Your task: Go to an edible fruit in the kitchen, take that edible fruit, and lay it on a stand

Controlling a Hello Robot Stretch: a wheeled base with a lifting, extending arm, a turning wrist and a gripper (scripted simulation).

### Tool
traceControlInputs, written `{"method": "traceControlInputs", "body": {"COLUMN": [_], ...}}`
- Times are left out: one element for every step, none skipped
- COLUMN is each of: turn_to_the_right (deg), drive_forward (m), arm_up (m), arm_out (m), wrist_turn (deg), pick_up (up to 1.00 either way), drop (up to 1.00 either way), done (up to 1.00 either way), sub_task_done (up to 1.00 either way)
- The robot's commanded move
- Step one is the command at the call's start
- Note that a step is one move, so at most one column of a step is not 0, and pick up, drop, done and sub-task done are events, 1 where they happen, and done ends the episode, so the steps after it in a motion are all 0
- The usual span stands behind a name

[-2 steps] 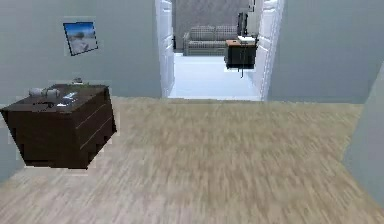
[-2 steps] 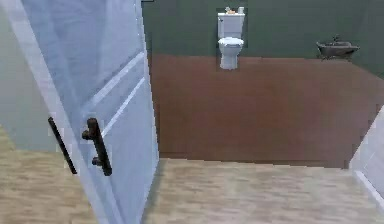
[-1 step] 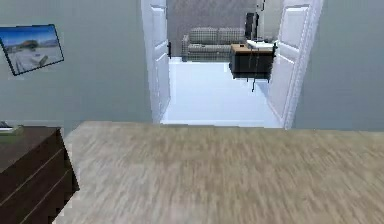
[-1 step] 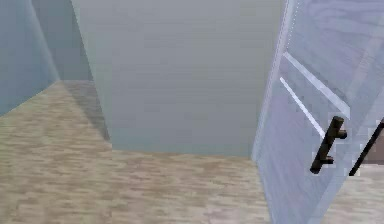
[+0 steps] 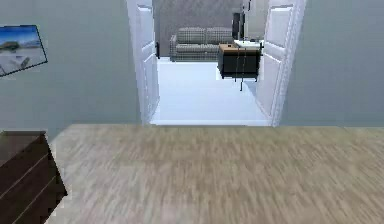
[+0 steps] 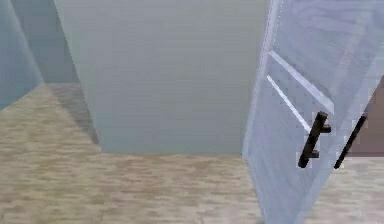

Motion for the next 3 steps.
{"method": "traceControlInputs", "body": {"turn_to_the_right": [0.0, 0.0, 0.0], "drive_forward": [1.00, 1.00, 1.00], "arm_up": [0.00, 0.00, 0.00], "arm_out": [0.00, 0.00, 0.00], "wrist_turn": [0.0, 0.0, 0.0], "pick_up": [0.00, 0.00, 0.00], "drop": [0.00, 0.00, 0.00], "done": [0.00, 0.00, 0.00], "sub_task_done": [0.00, 0.00, 0.00]}}
